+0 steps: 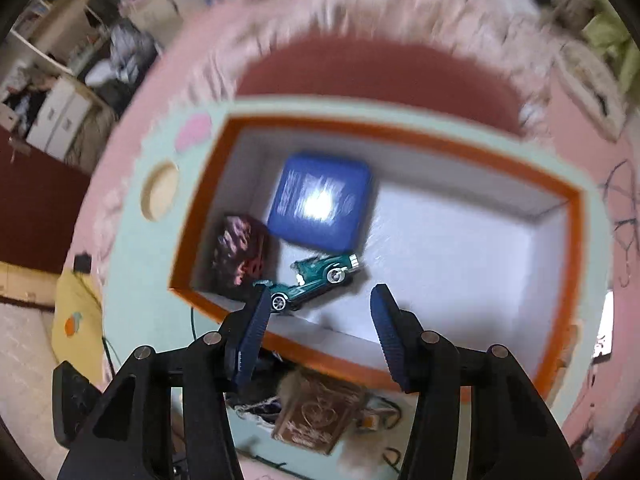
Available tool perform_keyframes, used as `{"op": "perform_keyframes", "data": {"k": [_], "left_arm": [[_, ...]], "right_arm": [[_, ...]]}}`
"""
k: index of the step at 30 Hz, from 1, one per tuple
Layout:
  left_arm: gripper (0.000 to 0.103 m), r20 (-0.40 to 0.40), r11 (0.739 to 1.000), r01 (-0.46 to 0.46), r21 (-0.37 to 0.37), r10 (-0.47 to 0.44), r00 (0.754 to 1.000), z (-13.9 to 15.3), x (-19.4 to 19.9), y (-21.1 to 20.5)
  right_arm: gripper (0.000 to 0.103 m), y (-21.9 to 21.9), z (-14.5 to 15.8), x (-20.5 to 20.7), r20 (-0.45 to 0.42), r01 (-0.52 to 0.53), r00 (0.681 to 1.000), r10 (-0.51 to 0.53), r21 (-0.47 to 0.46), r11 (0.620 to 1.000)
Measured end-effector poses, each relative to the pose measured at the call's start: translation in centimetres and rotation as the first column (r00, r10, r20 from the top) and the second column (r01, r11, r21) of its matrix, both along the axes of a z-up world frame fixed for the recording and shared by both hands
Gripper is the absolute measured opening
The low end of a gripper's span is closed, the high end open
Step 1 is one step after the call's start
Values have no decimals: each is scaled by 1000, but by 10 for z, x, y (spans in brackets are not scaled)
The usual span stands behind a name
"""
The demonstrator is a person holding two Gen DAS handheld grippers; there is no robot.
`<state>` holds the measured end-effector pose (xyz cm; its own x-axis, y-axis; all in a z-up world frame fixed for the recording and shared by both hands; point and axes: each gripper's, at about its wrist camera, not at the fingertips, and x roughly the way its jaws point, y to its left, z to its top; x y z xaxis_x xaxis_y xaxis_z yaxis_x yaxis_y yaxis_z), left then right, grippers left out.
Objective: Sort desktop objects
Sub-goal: 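Reach into the box and grasp the green toy car with the right tool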
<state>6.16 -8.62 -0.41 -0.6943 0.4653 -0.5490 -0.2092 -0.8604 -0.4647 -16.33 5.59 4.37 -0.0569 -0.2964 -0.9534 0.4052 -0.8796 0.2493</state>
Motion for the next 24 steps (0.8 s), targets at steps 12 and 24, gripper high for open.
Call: {"op": "perform_keyframes", "data": {"k": [12,24], "left_arm": [[92,1,1000,-2,-1,2,1000,2,-1,1],[92,0,1000,0,5,0,1000,2,-1,0]], "right_arm": [[40,10,-27,7,38,134,991,-129,-197,971],[31,35,-6,4,-27,240,965,-261,-312,919]]}}
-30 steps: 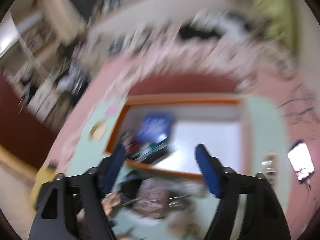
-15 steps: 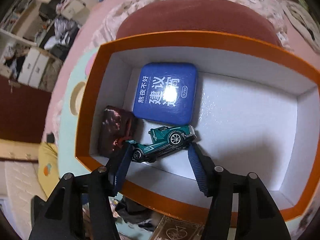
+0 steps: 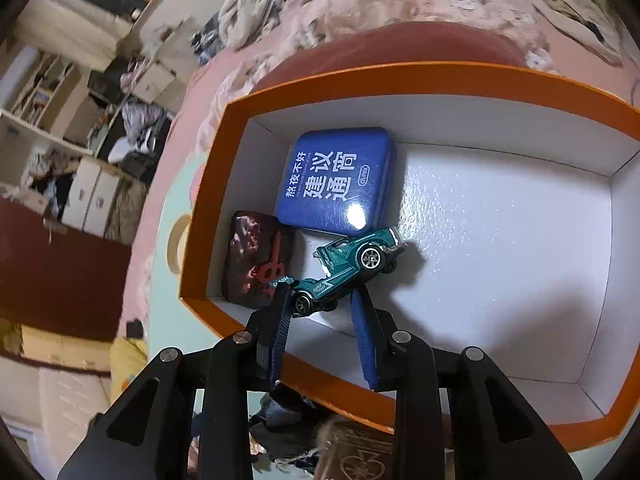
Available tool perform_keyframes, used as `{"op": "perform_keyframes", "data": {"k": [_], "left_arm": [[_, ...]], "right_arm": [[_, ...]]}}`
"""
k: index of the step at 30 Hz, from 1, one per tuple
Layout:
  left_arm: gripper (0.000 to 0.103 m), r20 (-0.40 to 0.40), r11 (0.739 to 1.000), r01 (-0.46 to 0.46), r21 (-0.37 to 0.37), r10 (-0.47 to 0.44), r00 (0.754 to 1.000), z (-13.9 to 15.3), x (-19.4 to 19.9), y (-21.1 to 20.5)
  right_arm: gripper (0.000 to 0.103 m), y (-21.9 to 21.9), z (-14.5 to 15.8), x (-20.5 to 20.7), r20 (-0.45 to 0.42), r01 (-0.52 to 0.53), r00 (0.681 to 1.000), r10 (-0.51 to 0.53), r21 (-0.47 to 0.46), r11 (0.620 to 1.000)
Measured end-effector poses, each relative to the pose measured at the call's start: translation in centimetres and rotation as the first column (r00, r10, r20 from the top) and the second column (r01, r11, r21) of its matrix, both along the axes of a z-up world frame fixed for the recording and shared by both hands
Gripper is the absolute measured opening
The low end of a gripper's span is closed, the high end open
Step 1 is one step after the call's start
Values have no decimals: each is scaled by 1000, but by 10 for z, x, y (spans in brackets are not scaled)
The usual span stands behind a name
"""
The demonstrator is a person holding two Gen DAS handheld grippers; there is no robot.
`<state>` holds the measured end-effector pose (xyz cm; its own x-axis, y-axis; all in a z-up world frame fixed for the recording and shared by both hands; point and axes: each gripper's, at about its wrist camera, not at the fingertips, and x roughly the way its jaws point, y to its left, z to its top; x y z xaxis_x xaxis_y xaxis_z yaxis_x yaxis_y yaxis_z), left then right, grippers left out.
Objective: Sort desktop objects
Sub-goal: 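Reach into the box and grasp the green toy car with the right tool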
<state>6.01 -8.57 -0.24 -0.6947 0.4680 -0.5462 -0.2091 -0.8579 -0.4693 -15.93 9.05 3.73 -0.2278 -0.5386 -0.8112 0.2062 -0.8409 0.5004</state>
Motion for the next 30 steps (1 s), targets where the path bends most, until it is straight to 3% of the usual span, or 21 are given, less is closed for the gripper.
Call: {"op": "perform_keyframes", "data": {"k": [1,2,4,5,10,12,13,17,23,27,28,30], "left_arm": [[92,0,1000,0,1,0,1000,0,0,0],[92,0,1000,0,0,0,1000,0,0,1],[92,0,1000,0,-1,0,1000,0,0,1],[92,0,1000,0,-1,0,1000,0,0,0],[93,0,1000,0,-1,0,1000,0,0,0],[93,0,1000,0,0,0,1000,0,0,0],[93,0,1000,0,0,0,1000,0,0,0],[93,0,1000,0,0,0,1000,0,0,0],[93,-1,1000,1,4,-1,1000,0,-1,1],[93,-2,1000,3,9,-3,1000,1,-1,1],[93,-2,1000,3,10,-3,1000,1,-1,2],[93,-3,1000,2,12,-2,1000,1,0,3]], "right_arm": [[29,5,5,1,-25,19,1000,-19,-8,1000],[16,11,10,3,-46,30,998,-31,-13,999],[12,17,23,9,-114,49,992,-50,-15,999],[1,19,27,10,-130,50,990,-52,-18,999],[2,30,30,5,-94,86,992,-85,7,996],[17,40,29,2,-57,131,990,-130,3,991],[19,43,31,-1,-58,150,987,-149,-1,989],[44,44,35,-7,-62,157,986,-153,64,986],[46,12,30,-19,-47,63,997,-56,179,982],[48,-19,22,-25,-78,-51,994,82,339,939],[51,-23,15,-28,-46,-82,993,105,360,929],[75,-27,7,-35,-30,-98,993,117,365,926]]}}
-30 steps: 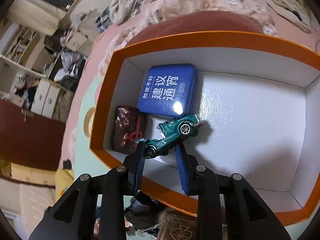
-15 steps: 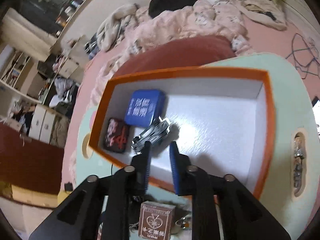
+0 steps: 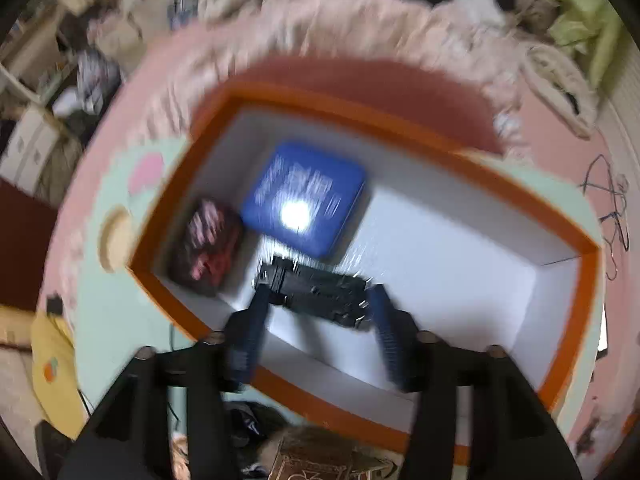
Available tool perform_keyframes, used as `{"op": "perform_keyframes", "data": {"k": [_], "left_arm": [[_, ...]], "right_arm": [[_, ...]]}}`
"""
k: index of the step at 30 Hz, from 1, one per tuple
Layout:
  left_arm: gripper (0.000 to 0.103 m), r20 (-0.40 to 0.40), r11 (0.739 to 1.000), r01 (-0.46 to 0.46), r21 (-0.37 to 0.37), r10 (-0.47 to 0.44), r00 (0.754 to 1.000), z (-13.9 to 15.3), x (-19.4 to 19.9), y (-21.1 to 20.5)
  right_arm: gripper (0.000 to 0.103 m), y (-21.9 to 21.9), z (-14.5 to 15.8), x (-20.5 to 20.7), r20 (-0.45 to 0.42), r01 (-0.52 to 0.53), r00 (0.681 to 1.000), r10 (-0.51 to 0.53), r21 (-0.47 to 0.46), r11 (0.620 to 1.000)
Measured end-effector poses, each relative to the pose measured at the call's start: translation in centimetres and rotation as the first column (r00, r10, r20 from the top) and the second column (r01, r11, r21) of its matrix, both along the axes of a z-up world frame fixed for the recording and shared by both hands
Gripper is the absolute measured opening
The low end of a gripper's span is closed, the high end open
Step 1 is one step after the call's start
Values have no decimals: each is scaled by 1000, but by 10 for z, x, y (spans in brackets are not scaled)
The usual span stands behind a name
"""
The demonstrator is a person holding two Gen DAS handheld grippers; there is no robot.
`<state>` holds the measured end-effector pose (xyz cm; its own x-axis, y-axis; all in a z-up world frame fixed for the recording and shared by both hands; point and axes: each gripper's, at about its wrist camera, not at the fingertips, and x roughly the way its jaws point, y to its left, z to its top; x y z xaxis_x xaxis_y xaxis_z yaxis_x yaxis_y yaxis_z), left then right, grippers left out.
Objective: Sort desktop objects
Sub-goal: 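Reach into the box and grasp the green toy car with the right tool, then lift the green toy car out and set it on the table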
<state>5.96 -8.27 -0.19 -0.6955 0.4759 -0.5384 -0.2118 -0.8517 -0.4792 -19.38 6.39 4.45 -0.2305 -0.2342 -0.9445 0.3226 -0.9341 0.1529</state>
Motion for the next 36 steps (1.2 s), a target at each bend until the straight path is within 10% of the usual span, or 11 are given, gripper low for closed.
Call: {"op": "perform_keyframes", "data": {"k": [4,8,18,24,30,32,36], "left_arm": [[93,1,1000,1,3,-1,1000,0,-1,0],[93,-1,1000,2,6,-2,1000,0,0,0],[93,-1,1000,2,4,-2,1000,0,0,1],[93,-1,1000,2,5,-2,1000,0,0,-1],[93,-1,1000,3,4,-3,1000,0,0,-1],[93,-1,1000,3,6,-3,1000,0,0,-1],[93,-1,1000,3,4,-3,1000,0,0,-1]], "right_arm": [[81,12,-21,-12,139,14,990,5,-136,991],[65,18,-22,-12,135,3,991,15,-132,991],[64,39,-17,12,46,91,995,-83,-207,974],[64,71,23,45,-131,102,978,-162,-377,920],[65,96,43,132,-285,-14,954,-88,-337,942],[30,108,29,153,-273,-8,959,-76,-294,956],[29,122,-1,157,-234,50,966,-111,-251,967]]}}
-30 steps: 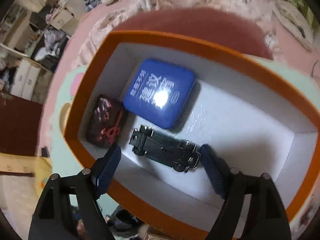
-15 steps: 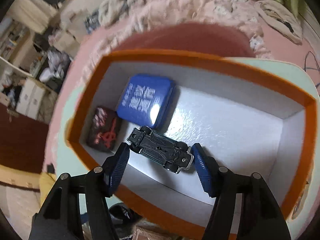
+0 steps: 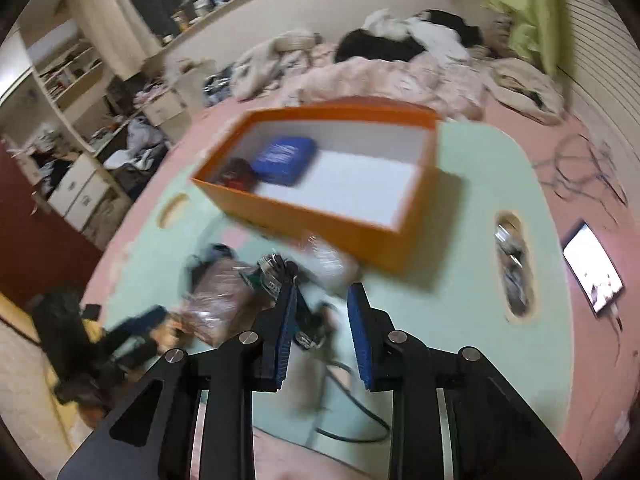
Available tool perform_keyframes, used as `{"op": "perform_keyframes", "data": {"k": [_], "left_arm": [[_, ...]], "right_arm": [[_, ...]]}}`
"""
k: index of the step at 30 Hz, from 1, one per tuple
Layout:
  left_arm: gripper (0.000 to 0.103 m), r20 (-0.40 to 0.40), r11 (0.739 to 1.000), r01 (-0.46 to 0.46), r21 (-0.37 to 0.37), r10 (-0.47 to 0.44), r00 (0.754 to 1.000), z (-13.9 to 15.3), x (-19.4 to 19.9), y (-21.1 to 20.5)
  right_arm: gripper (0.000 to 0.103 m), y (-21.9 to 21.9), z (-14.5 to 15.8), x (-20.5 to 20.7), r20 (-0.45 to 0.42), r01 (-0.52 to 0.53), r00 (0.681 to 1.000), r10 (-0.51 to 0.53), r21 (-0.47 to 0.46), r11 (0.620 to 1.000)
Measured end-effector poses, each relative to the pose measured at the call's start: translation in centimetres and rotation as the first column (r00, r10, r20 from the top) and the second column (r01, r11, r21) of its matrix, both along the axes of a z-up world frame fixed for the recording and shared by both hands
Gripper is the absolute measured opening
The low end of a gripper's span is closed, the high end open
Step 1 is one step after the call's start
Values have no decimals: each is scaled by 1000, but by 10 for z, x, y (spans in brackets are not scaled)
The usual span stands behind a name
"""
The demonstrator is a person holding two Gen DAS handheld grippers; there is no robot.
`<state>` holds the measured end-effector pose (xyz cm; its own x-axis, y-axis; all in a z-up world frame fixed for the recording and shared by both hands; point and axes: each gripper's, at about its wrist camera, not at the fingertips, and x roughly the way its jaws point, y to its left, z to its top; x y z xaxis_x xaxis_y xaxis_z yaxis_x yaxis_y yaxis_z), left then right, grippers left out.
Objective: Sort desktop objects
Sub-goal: 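Lift the green toy car out and set it on the table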
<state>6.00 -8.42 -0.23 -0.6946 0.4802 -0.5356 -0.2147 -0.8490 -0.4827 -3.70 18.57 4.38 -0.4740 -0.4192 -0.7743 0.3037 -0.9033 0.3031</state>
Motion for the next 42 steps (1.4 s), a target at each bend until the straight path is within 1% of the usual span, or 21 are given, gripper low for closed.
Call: {"op": "perform_keyframes", "data": {"k": [3,6,7,11,14,17,19,21,23,25,27,29,31,32,33,34,36,37,39,40,42], "left_arm": [[93,0,1000,0,-1,0,1000,0,0,0],[93,0,1000,0,0,0,1000,0,-2,1],[93,0,1000,0,-2,0,1000,0,-1,0],[93,0,1000,0,0,0,1000,0,-1,-1],[93,0,1000,0,-1,0,1000,0,-1,-1],[93,0,1000,-1,0,1,1000,0,-1,-1],[93,-2,1000,-13,0,13,1000,1,-2,-3],[93,-27,1000,-16,24,16,1000,5,0,-7],[93,-75,998,-13,58,17,997,15,1,-13],[93,-120,998,-20,55,26,992,34,-6,-15],[93,-147,1000,-26,17,28,989,58,-22,-11],[91,-177,999,-31,-44,23,984,85,-45,-4],[79,-202,993,-34,-113,10,979,106,-76,11],[74,-197,989,-33,-141,4,980,111,-89,18],[63,-178,985,-21,-174,-11,984,112,-106,27],[50,-136,976,2,-216,-32,990,108,-126,39],[38,-40,956,10,-292,-23,999,93,-155,53],[37,16,945,4,-327,1,1000,81,-169,57],[36,80,937,-7,-348,37,996,65,-179,58],[36,52,934,-28,-357,50,997,66,-174,58],[36,65,931,-5,-365,30,997,66,-162,60]], "right_arm": [[29,2,-22,-6,35,19,999,-18,-29,999],[29,-6,-33,-2,19,6,1000,-5,-85,996],[29,-10,-31,1,-7,6,1000,-7,-86,996],[29,1,0,17,-128,-19,992,9,-77,997],[29,17,12,31,-164,-32,986,24,-46,998],[29,27,5,47,-156,-52,987,50,-10,999],[29,28,-7,57,-137,-75,988,76,8,997],[29,25,-23,66,-122,-81,989,85,36,996],[29,18,-37,70,-117,-89,989,95,60,994],[29,13,-44,73,-131,-75,988,83,64,995],[29,7,-44,74,-156,-61,985,68,53,997],[29,3,-44,76,-185,-30,982,37,39,999],[29,0,-44,80,-206,-17,978,22,26,1000],[29,-1,-46,83,-218,-13,976,17,23,1000],[29,-4,-48,87,-227,-12,974,17,24,1000],[30,-5,-49,92,-251,-13,968,19,28,1000],[32,-5,-50,96,-263,-20,964,27,30,999],[32,-4,-50,97,-264,-19,964,26,29,999],[35,-2,-49,98,-264,-15,964,20,20,1000],[36,-2,-49,100,-265,-14,964,19,19,1000],[44,-3,-49,102,-274,-26,961,28,11,1000]]}}
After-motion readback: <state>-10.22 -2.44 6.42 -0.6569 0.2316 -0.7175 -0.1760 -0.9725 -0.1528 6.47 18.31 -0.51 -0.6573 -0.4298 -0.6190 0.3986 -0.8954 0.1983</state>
